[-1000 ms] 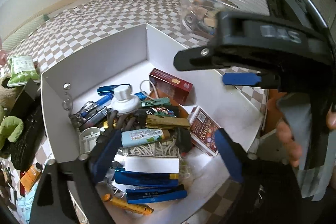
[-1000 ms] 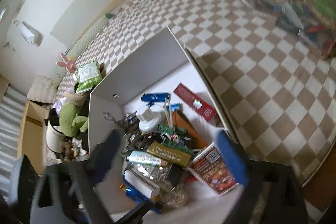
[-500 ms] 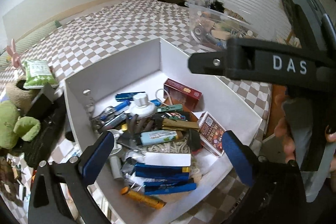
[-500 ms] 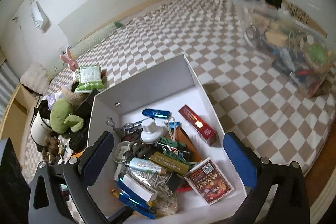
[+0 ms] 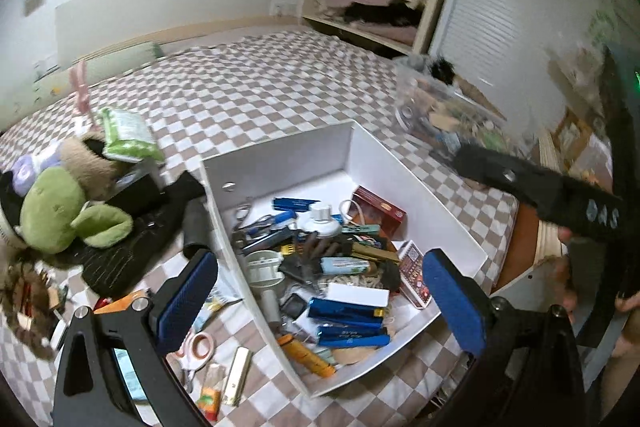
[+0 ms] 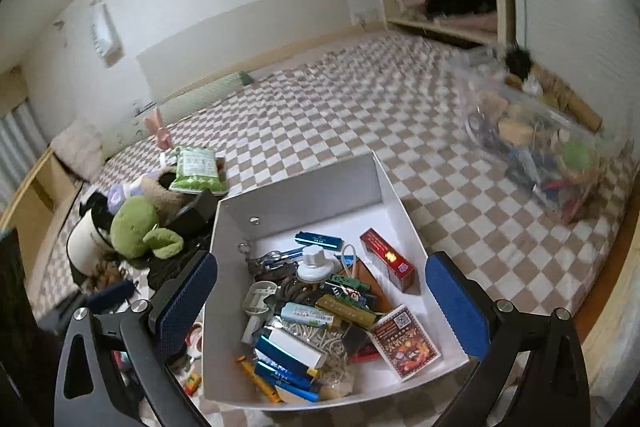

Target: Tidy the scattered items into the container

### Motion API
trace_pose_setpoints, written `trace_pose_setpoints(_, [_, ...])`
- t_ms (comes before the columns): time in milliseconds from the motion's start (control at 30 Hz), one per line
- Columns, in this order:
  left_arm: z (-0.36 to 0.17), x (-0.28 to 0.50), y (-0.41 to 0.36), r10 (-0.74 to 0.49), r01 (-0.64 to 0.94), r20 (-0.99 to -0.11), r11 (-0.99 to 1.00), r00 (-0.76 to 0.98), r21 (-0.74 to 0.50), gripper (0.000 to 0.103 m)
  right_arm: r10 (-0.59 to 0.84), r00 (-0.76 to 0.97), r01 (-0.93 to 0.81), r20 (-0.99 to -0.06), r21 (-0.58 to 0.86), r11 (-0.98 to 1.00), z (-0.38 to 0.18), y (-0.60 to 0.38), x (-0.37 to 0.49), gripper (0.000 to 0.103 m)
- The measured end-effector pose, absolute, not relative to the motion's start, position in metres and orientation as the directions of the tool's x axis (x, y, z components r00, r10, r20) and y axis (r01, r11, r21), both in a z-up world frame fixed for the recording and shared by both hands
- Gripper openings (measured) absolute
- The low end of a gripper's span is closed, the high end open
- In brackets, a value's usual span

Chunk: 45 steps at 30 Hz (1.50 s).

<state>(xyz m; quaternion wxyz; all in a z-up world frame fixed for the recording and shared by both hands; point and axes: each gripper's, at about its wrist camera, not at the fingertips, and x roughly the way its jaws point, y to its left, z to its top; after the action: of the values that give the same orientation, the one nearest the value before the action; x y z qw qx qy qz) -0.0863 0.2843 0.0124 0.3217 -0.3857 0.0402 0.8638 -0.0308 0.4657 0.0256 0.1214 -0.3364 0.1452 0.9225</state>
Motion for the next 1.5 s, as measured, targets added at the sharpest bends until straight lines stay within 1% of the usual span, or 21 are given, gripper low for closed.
trace_pose_setpoints(167, [0.029, -0.078, 0.248, 0.511, -0.541, -0.665, -0.82, -0.545, -0.186, 0.103, 0.139, -0.788, -0.273, -0.6, 0.137, -0.952, 0.039, 0.439, -0.014, 0.103])
trace_pose_setpoints(400, [0.038, -0.052, 0.213, 0.487, -0.505, -0.63, -0.846, -0.605, -0.168, 0.103, 0.123, -0.819, -0.2, -0.561, 0.077, -0.977, 0.043, 0.401, 0.004, 0.103])
trace_pose_setpoints(500, [0.04, -0.04, 0.201, 0.477, -0.492, -0.616, -0.856, -0.627, -0.161, 0.103, 0.126, -0.824, -0.18, -0.553, 0.045, -0.983, 0.041, 0.387, 0.012, 0.103])
trace_pose_setpoints(800, [0.042, -0.01, 0.169, 0.444, -0.454, -0.587, -0.879, -0.677, -0.142, 0.103, 0.101, -0.844, -0.126, -0.527, 0.011, -0.992, 0.038, 0.351, 0.034, 0.103])
trace_pose_setpoints(1000, [0.038, 0.008, 0.158, 0.395, -0.43, -0.571, -0.899, -0.72, -0.081, 0.103, 0.076, -0.85, -0.091, -0.521, 0.004, -0.996, 0.036, 0.334, 0.043, 0.103])
trace_pose_setpoints(1167, [0.03, 0.015, 0.147, 0.356, -0.387, -0.569, -0.919, -0.741, -0.07, 0.103, 0.078, -0.856, -0.079, -0.511, -0.02, -0.997, 0.032, 0.324, 0.051, 0.103])
trace_pose_setpoints(1333, [0.026, 0.017, 0.139, 0.34, -0.364, -0.574, -0.928, -0.745, -0.078, 0.103, 0.084, -0.858, -0.077, -0.507, -0.036, -0.996, 0.029, 0.319, 0.057, 0.103])
trace_pose_setpoints(1500, [0.023, 0.019, 0.136, 0.338, -0.364, -0.581, -0.928, -0.74, -0.076, 0.103, 0.078, -0.849, -0.07, -0.522, -0.034, -0.997, 0.023, 0.317, 0.058, 0.103])
